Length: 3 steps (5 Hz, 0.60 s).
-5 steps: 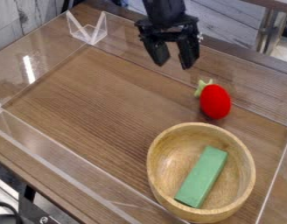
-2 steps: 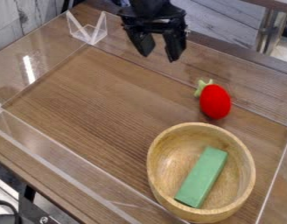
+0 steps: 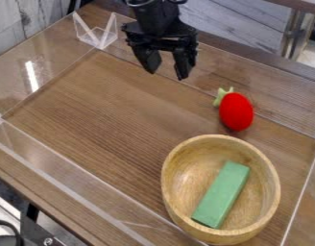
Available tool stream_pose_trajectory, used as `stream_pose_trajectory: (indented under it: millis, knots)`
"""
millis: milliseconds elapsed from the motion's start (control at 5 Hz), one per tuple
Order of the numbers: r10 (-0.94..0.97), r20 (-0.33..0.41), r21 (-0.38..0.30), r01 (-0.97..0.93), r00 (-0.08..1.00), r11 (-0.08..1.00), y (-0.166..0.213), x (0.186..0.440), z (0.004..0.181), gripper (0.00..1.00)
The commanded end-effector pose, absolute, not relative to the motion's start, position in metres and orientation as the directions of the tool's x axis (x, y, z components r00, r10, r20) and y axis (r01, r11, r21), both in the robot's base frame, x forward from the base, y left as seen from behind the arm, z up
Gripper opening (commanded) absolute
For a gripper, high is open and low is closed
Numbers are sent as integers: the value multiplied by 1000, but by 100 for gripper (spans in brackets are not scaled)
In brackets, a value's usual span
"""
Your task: Move the red fruit to the right
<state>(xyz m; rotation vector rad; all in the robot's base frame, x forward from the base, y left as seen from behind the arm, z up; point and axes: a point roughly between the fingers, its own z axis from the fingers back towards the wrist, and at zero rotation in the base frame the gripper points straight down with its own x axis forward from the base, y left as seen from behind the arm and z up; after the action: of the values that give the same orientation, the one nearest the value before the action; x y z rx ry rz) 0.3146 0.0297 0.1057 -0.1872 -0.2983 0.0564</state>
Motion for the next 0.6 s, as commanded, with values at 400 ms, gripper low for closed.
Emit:
stream_pose_trajectory:
  millis: [400]
  knots:
    - [180, 347, -114, -149, 920, 982, 91, 305, 130, 100]
